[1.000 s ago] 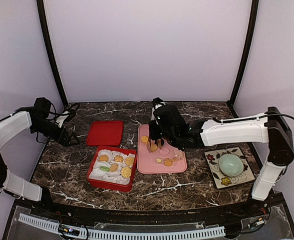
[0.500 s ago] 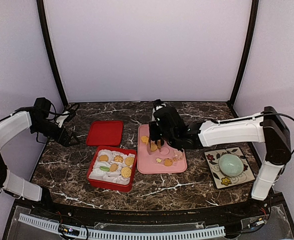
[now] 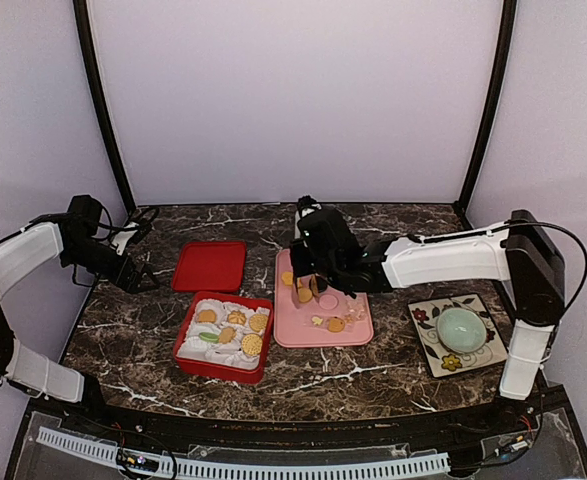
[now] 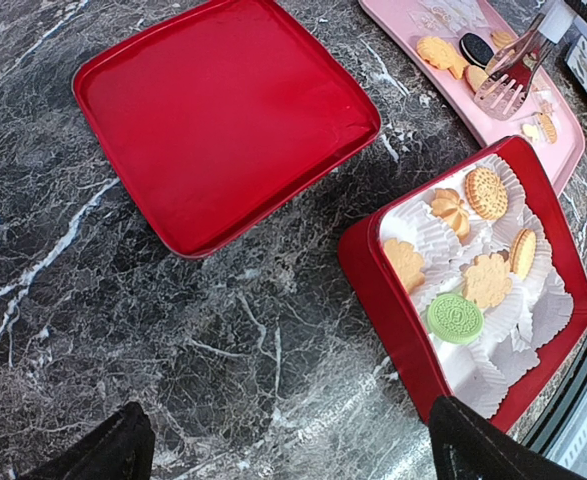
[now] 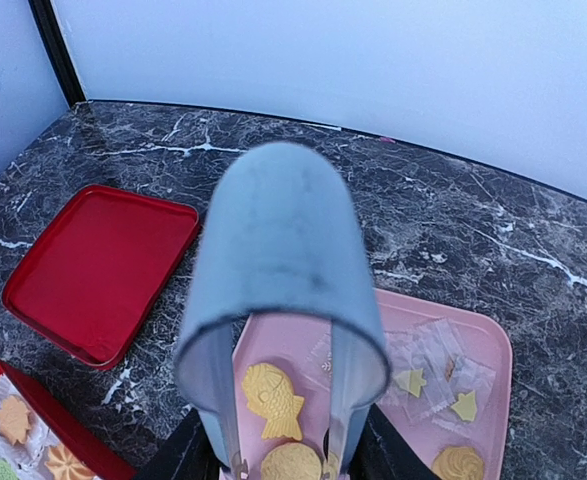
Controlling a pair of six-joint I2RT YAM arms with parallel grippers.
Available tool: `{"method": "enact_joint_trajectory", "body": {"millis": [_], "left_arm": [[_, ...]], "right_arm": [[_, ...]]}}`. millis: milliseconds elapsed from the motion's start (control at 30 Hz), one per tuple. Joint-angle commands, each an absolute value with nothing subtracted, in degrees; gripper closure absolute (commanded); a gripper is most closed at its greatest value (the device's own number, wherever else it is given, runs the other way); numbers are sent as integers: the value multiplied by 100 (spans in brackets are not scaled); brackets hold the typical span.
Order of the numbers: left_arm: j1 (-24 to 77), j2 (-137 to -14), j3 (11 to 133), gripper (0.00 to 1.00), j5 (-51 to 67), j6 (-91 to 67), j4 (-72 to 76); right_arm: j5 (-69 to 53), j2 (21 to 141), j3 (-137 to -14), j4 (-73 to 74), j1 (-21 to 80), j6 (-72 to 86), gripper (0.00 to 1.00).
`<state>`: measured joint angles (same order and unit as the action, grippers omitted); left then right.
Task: Pack the cookies
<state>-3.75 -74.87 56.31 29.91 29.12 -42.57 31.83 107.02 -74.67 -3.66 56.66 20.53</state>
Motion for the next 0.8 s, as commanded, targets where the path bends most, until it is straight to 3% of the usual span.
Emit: {"method": "enact_joint_trajectory", "body": {"millis": [0,433,767], "left_arm": [[-411,-7393,5639,2,3075,2962,-4351],[-413,-7394,5638,2,3111,2972,-4337],[-411,-7382,5643,2,3061,2988,-4360]], "right_arm": [[3198,10877,-7757,-464,5643,1882,57],[3671,11175,-8089,-370,5934,1488,61],[3976,10952,-8042,-421,6098,1408,71]]}}
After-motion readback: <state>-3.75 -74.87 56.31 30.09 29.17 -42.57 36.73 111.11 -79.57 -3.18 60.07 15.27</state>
